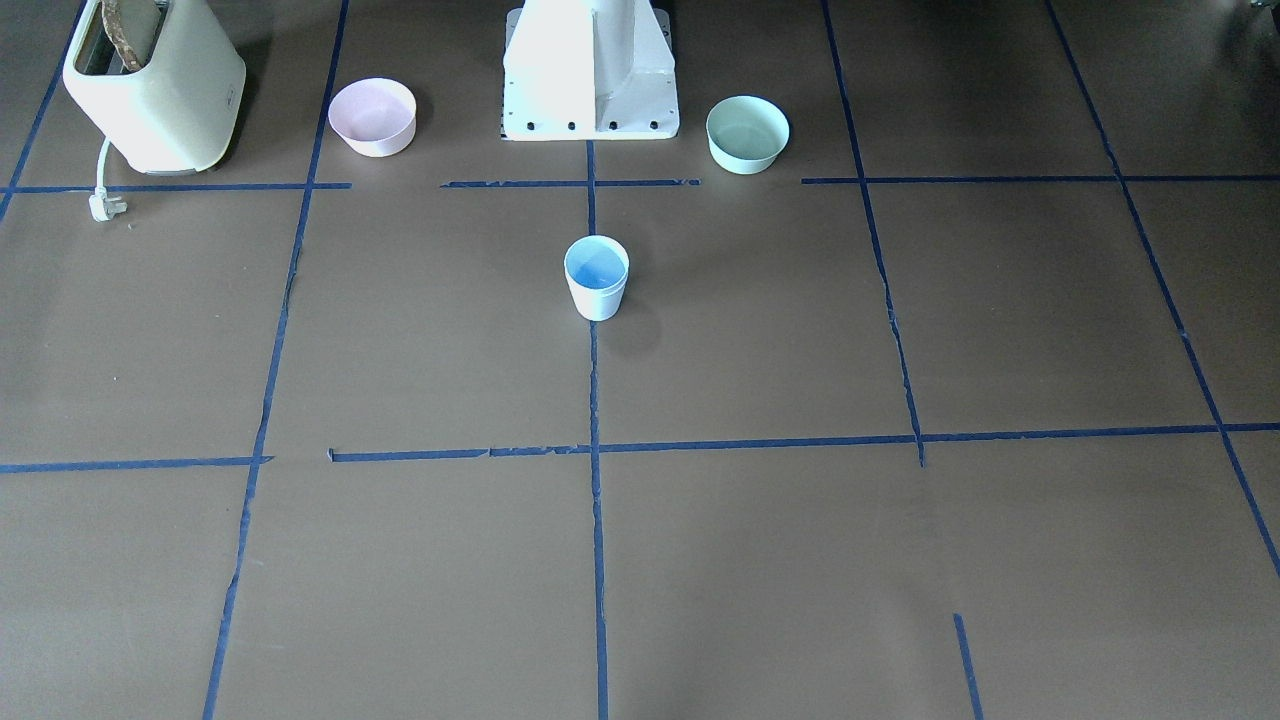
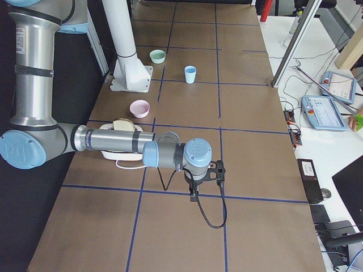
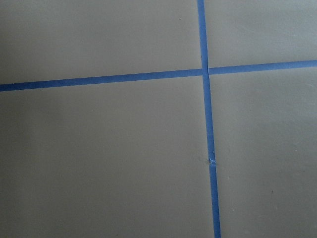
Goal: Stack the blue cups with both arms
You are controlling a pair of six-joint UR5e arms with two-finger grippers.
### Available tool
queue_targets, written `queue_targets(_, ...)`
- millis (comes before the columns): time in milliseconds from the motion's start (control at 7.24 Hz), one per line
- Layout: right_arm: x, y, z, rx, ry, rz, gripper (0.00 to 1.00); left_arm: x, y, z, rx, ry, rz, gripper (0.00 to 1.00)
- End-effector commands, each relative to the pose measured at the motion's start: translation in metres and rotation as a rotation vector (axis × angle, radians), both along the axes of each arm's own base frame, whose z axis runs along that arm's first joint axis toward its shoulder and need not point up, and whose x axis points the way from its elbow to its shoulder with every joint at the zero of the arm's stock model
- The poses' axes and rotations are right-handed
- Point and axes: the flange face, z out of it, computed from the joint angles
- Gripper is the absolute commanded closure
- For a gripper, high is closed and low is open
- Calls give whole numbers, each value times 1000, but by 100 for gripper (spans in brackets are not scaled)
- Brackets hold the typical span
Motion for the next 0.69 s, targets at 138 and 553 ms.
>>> queue_targets(138, 9, -1, -2, 3, -4, 24, 0, 0, 0, 0, 0, 0, 0, 0)
queue_targets(553, 9, -1, -4, 8, -4, 25, 0, 0, 0, 0, 0, 0, 0, 0)
